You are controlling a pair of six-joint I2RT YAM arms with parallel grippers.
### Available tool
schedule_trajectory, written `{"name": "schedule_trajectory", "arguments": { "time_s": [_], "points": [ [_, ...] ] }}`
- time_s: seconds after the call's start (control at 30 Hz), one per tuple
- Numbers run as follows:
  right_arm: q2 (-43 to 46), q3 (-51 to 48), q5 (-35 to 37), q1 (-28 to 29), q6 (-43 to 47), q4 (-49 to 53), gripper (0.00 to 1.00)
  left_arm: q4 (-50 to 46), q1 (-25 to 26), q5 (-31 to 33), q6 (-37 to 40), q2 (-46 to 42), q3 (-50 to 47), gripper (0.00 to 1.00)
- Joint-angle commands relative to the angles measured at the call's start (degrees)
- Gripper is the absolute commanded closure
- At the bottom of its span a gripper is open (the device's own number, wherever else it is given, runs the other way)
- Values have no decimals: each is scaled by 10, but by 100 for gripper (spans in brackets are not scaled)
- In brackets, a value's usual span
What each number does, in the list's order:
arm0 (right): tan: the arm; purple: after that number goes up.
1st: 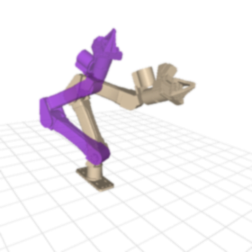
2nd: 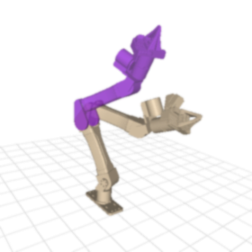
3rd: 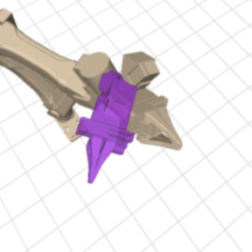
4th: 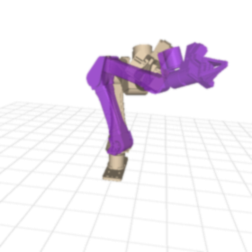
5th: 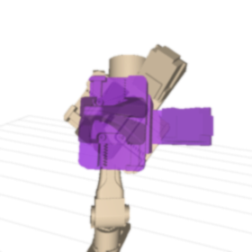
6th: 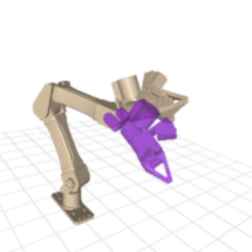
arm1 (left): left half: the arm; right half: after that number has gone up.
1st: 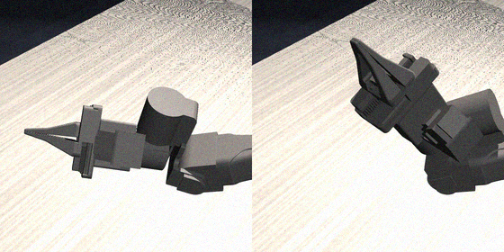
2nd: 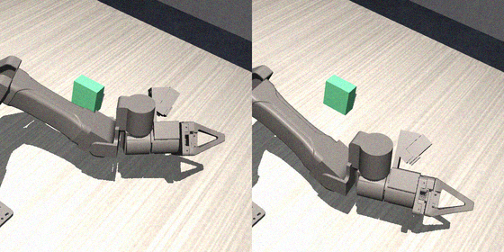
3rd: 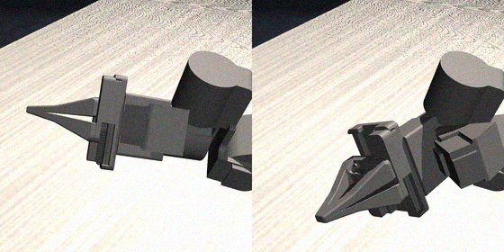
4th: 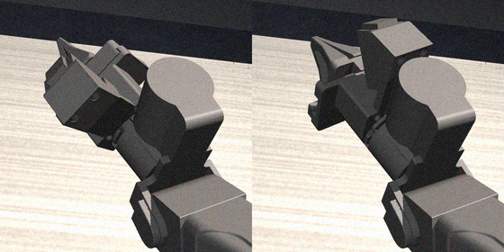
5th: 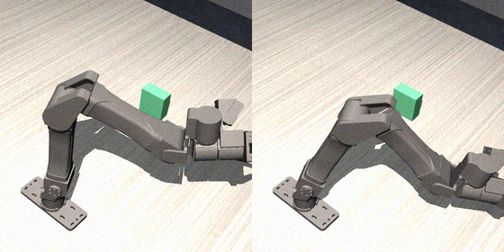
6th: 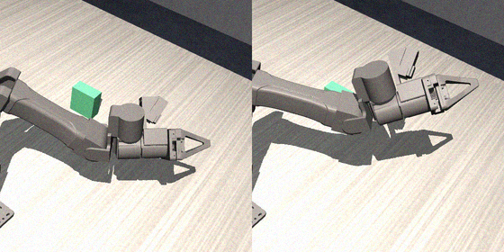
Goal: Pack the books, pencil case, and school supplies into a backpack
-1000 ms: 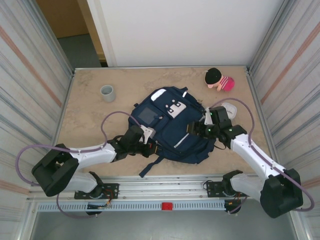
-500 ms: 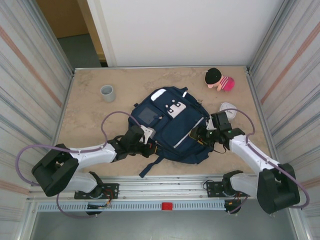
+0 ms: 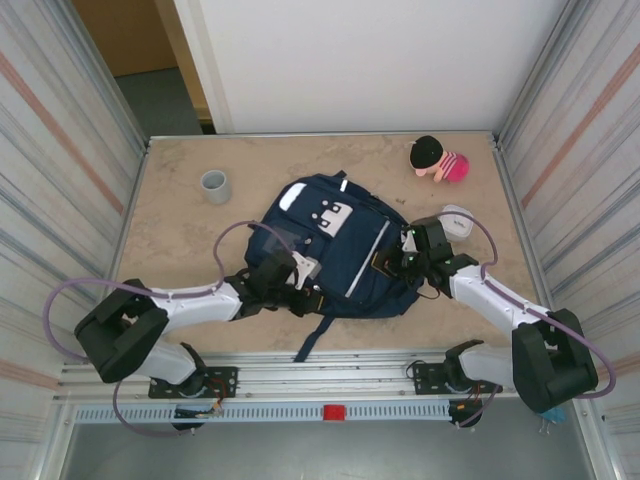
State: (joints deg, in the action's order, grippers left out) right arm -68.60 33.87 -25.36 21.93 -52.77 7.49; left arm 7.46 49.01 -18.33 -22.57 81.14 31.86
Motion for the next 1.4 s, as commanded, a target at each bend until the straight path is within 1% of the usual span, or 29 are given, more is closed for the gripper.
{"name": "schedule_trajectory", "arguments": {
  "time_s": [0.0, 0.07, 0.13, 0.17, 0.2, 0.23, 0.3, 0.37, 0.4, 0.43, 0.53, 0.6, 0.63, 0.73, 0.77, 0.83, 0.93, 1.0, 1.03, 1.13, 1.2, 1.3, 1.37],
  "points": [
    [-2, 39, -57, 18, -18, -61, 93, 30, 20, -40, 16, 12, 36, 79],
    [-8, 49, -58, 15, 5, -46, 93, 24, 20, -35, 18, 9, 38, 76],
    [-15, 67, -67, 10, 51, -18, 94, 16, 20, -27, 22, -6, 37, 70],
    [-22, 81, -76, 5, 82, 6, 94, 8, 20, -19, 26, -18, 36, 65],
    [-33, 98, -87, -1, 122, 31, 94, -4, 20, -10, 32, -34, 36, 55],
    [-43, 113, -96, -6, 155, 57, 95, -16, 20, -2, 40, -49, 35, 44],
    [-71, 150, -113, -21, 224, 108, 95, -52, 20, 21, 67, -89, 38, 29],
    [-94, 177, -140, -32, 279, 132, 95, -90, 20, 52, 97, -131, 39, 20],
    [-106, 190, -157, -38, 304, 142, 95, -109, 20, 67, 119, -156, 38, 18],
    [-116, 202, -167, -41, 323, 151, 96, -125, 20, 75, 140, -174, 38, 18],
    [-147, 240, -187, -45, 379, 183, 99, -195, 20, 82, 239, -222, 45, 16],
    [-162, 264, -197, -47, 408, 208, 100, -246, 20, 110, 283, -242, 54, 15],
    [-166, 275, -202, -48, 422, 221, 100, -271, 19, 126, 319, -251, 56, 16],
    [-169, 295, -213, -48, 441, 239, 100, -322, 19, 199, 411, -262, 60, 16],
    [-168, 298, -219, -47, 443, 241, 100, -325, 16, 226, 438, -262, 59, 15],
    [-167, 305, -226, -47, 444, 239, 100, -313, 8, 258, 494, -258, 51, 15],
    [-168, 314, -227, -47, 445, 241, 100, -257, -7, 289, 568, -247, 35, 13],
    [-168, 316, -224, -47, 446, 244, 100, -207, -22, 297, 610, -237, 27, 10],
    [-168, 317, -225, -47, 446, 243, 100, -187, -30, 290, 630, -231, 27, 10],
    [-166, 313, -227, -47, 446, 242, 100, -165, -54, 246, 681, -199, 35, 9],
    [-166, 314, -227, -47, 445, 242, 100, -157, -66, 234, 710, -166, 42, 6],
    [-167, 317, -229, -47, 448, 242, 100, -135, -87, 217, 732, -101, 52, 5],
    [-170, 318, -231, -48, 450, 243, 100, -125, -98, 196, 729, -56, 65, 8]
  ]
}}
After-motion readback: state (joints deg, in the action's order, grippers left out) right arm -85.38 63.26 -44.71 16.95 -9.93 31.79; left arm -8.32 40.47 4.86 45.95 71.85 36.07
